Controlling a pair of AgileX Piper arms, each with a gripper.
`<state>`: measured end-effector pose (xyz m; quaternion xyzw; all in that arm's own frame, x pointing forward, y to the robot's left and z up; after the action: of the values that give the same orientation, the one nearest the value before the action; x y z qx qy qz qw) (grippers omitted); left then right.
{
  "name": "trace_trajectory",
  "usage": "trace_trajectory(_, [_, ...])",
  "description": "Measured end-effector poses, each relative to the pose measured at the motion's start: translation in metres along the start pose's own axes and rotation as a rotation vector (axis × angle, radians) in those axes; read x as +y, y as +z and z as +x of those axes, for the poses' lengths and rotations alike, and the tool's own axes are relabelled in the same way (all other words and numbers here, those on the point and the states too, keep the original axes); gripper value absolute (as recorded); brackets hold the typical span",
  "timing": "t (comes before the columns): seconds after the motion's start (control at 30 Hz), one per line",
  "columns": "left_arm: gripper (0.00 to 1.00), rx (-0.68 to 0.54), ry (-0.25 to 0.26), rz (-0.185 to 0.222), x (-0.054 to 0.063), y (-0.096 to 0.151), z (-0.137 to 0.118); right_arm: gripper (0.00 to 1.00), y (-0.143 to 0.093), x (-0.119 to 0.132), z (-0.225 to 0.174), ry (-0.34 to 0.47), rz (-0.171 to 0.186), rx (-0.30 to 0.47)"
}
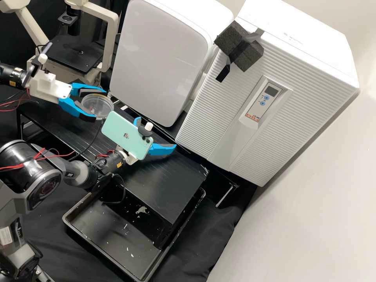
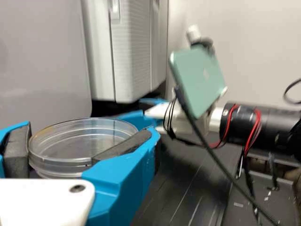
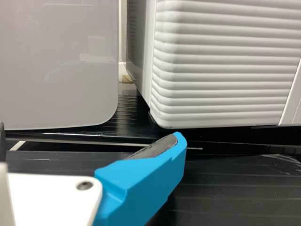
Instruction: Place the petri dish on the bench
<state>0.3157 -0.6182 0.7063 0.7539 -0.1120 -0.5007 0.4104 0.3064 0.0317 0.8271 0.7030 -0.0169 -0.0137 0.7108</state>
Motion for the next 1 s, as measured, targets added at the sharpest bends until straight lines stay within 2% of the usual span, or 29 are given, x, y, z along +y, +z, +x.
trace_trajectory(0.1, [0.0, 0.011, -0.042, -0.007, -0.009, 0.001, 0.008, 1.0, 0.0, 0.0, 0.0, 0.0, 0.0, 0.0])
trace_trajectory(0.27, [0.0, 0.005, -0.077, -0.008, -0.019, 0.004, 0.017, 1.0, 0.0, 0.0, 0.0, 0.0, 0.0, 0.0])
trace_trajectory(0.4, [0.0, 0.005, -0.089, -0.003, -0.02, 0.006, 0.022, 1.0, 0.0, 0.0, 0.0, 0.0, 0.0, 0.0])
trace_trajectory(0.67, [0.0, -0.013, -0.082, 0.01, -0.017, 0.009, 0.035, 1.0, 0.0, 0.0, 0.0, 0.0, 0.0, 0.0])
trace_trajectory(0.8, [0.0, -0.018, -0.092, 0.015, -0.02, 0.011, 0.041, 1.0, 0.0, 0.0, 0.0, 0.0, 0.0, 0.0])
trace_trajectory(1.0, [0.0, -0.02, -0.108, 0.06, -0.03, 0.01, 0.047, 1.0, 0.0, 0.0, 0.0, 0.0, 0.0, 0.0])
